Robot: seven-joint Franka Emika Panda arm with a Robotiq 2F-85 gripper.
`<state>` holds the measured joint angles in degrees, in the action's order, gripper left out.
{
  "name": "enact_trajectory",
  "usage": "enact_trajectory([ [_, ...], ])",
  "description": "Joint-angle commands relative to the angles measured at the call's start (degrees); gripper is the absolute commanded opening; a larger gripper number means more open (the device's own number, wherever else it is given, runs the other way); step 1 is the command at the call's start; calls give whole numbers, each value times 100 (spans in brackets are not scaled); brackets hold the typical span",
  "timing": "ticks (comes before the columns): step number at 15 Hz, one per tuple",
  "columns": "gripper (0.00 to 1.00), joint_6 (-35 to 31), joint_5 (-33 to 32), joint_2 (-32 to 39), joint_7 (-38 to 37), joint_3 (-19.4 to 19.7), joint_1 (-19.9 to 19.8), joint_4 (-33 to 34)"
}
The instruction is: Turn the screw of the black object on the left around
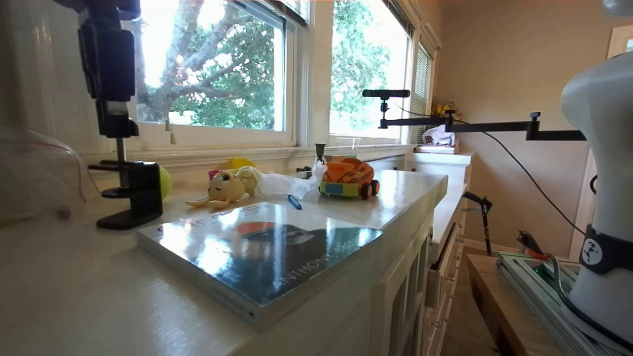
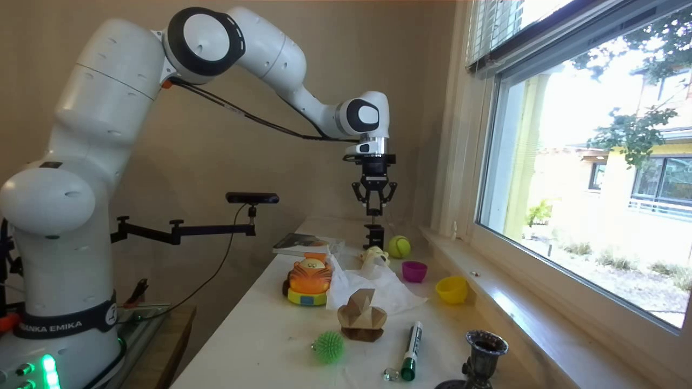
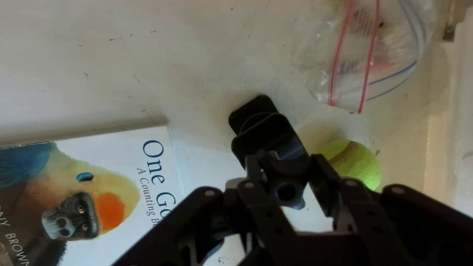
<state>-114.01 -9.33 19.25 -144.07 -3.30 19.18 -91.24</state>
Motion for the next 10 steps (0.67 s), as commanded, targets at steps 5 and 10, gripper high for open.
enact_trajectory([
  [5,13,-84,-173,-54,-378,-51,6,-72],
  [10,13,-70,78,-207,116,-262,-41,-119],
])
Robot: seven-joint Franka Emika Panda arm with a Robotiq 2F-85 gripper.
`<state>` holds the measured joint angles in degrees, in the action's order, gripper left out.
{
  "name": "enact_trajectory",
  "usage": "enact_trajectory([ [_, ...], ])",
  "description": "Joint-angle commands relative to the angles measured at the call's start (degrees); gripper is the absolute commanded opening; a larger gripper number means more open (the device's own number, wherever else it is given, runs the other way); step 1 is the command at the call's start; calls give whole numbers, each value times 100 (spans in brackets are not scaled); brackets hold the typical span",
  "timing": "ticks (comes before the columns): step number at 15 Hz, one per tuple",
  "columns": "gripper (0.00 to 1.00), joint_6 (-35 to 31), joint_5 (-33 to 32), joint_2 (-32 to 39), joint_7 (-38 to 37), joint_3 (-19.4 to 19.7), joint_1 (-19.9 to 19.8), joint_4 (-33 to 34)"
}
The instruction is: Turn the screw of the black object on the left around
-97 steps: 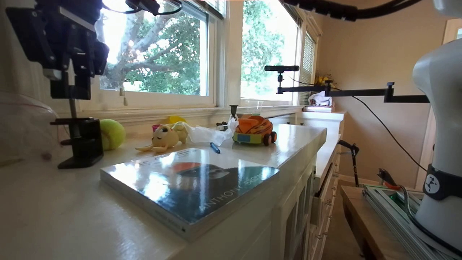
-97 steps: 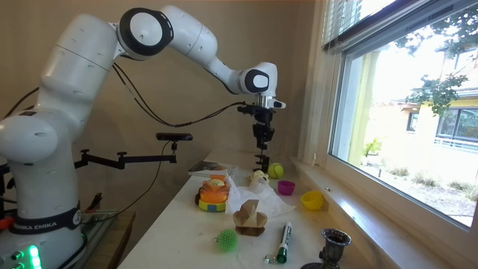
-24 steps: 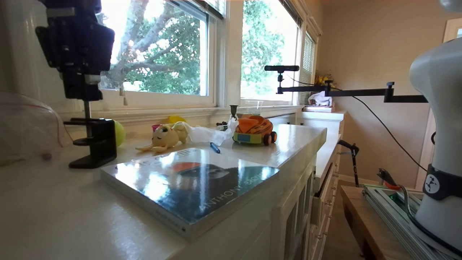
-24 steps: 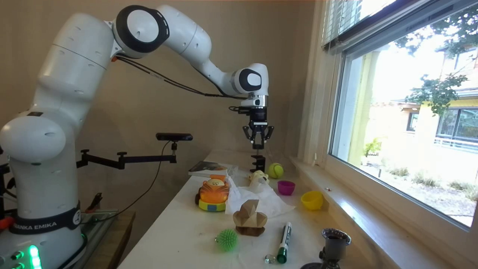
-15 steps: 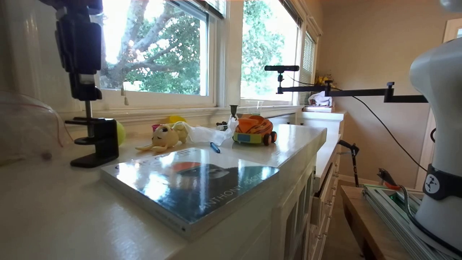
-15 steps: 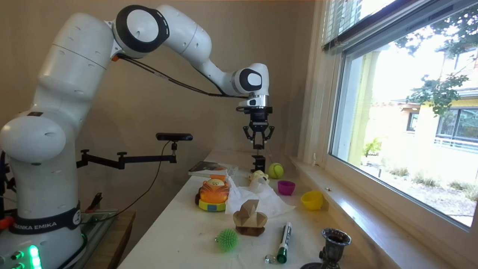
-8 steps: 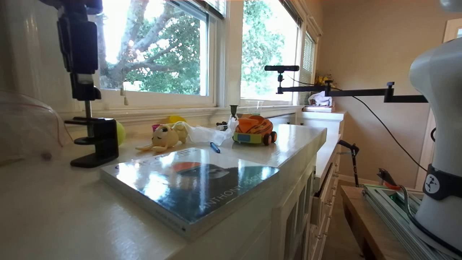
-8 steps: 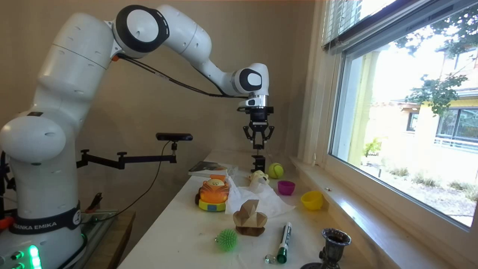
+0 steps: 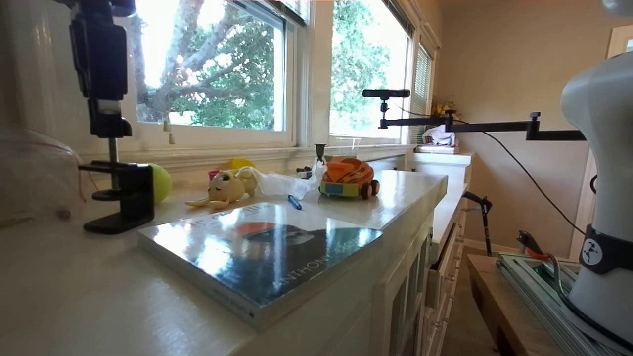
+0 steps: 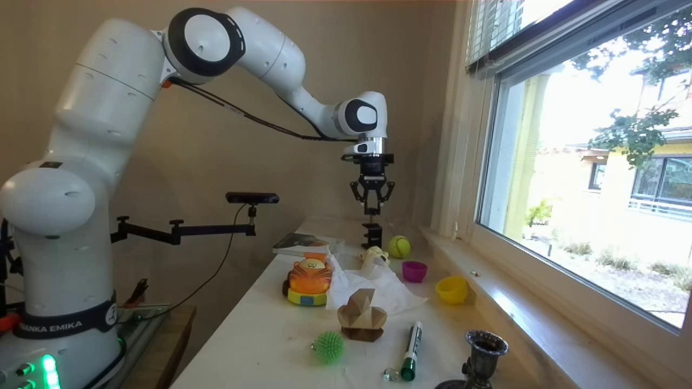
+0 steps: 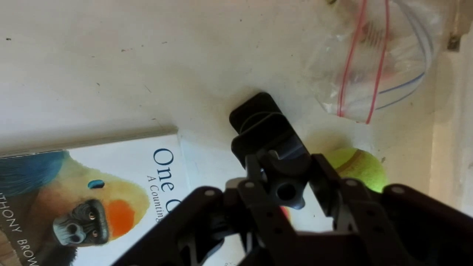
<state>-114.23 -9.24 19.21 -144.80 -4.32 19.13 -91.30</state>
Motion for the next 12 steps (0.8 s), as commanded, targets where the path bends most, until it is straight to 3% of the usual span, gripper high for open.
enact_trajectory([
  [1,13,-31,59,-236,242,-197,-27,-123],
  [12,13,147,37,-240,218,-263,-70,-89],
])
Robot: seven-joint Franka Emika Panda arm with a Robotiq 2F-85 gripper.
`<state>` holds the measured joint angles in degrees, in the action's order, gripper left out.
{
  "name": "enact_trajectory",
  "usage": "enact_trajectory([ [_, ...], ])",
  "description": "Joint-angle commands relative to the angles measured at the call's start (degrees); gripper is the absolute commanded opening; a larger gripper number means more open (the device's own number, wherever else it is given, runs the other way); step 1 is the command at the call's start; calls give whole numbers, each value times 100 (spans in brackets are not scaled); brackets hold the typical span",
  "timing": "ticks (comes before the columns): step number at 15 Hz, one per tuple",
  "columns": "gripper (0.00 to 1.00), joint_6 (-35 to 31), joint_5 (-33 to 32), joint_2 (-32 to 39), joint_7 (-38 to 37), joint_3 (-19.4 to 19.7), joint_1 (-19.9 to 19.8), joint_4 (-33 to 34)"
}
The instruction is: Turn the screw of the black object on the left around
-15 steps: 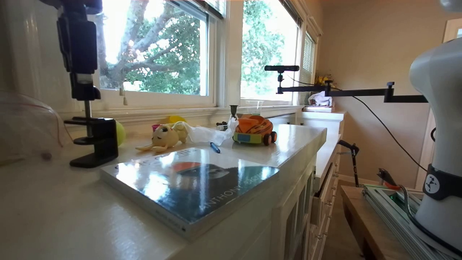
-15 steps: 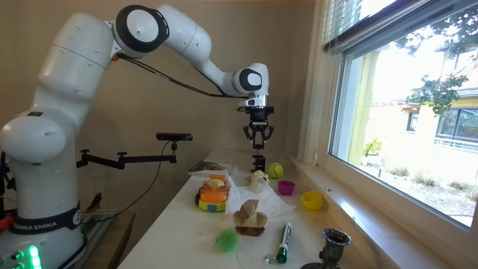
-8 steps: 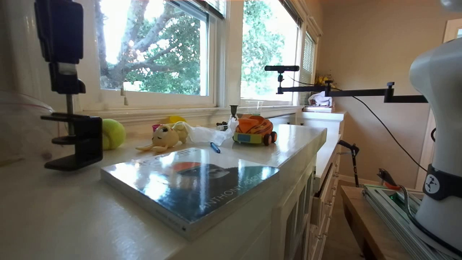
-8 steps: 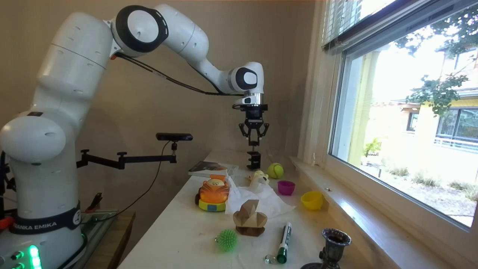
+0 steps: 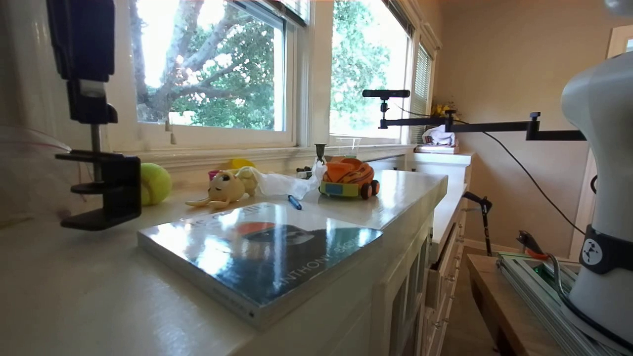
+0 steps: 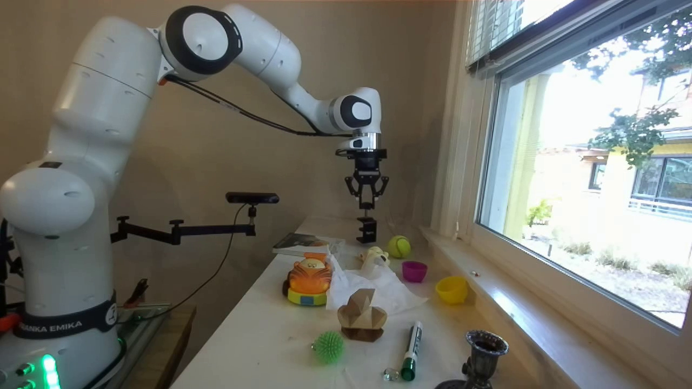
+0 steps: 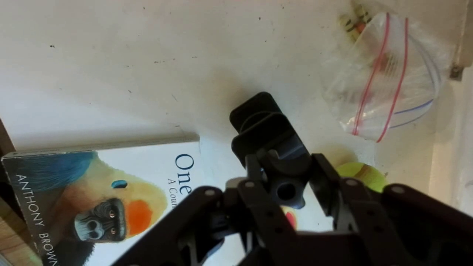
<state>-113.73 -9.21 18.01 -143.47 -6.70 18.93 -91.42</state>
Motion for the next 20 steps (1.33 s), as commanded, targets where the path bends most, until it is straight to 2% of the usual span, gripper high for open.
enact_trajectory([
  [1,13,113,35,-116,82,-24,-54,-75],
  [11,13,76,88,-138,88,-17,-137,-289],
  [12,58,83,86,-140,83,-13,-143,-283],
  [18,97,87,56,-157,42,-10,-134,-280],
  [20,100,145,107,-178,68,-29,-137,-278],
])
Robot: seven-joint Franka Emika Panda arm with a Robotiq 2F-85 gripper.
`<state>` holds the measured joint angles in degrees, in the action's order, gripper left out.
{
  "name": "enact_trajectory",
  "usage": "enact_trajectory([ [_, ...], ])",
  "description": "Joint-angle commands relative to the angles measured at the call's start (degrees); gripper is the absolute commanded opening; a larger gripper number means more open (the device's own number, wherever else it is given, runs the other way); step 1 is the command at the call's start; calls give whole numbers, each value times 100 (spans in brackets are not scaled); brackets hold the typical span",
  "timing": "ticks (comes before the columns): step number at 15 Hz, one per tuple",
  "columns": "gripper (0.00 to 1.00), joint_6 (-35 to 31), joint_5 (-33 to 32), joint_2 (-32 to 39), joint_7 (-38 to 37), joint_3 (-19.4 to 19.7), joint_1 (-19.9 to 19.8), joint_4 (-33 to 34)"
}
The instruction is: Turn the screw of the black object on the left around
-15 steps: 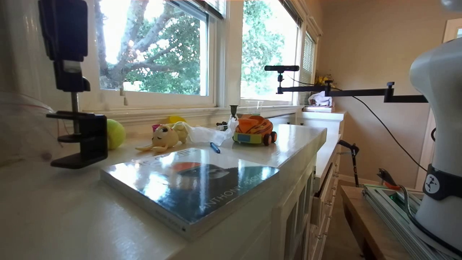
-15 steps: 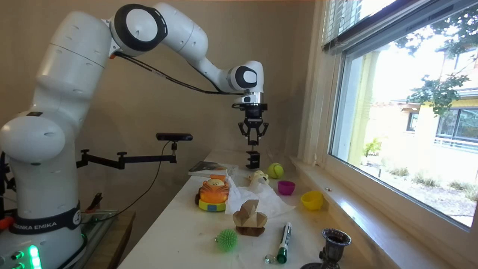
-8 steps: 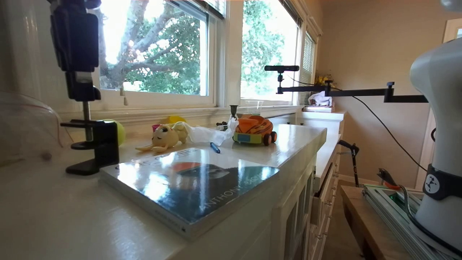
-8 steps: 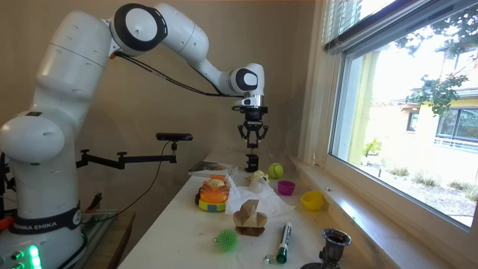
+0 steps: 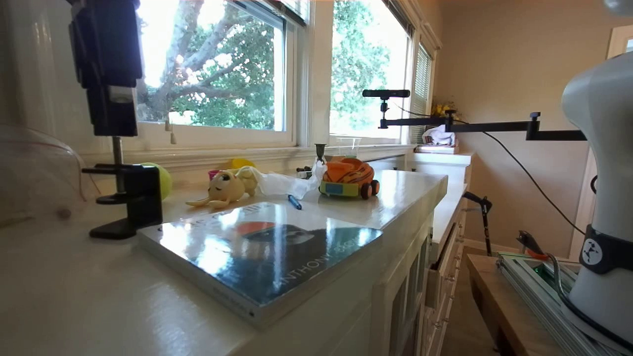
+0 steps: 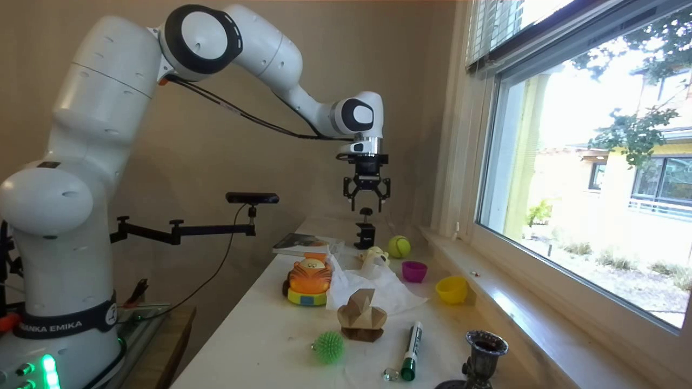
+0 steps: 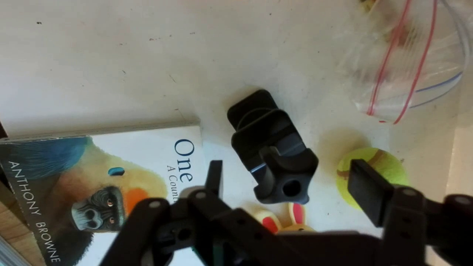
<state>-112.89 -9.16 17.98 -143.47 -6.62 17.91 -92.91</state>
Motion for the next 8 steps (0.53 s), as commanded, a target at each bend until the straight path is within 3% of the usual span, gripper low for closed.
enact_trajectory([
  [1,100,120,190,-199,224,-79,-57,-140],
  [8,100,1336,306,-808,2267,-304,-99,-434],
])
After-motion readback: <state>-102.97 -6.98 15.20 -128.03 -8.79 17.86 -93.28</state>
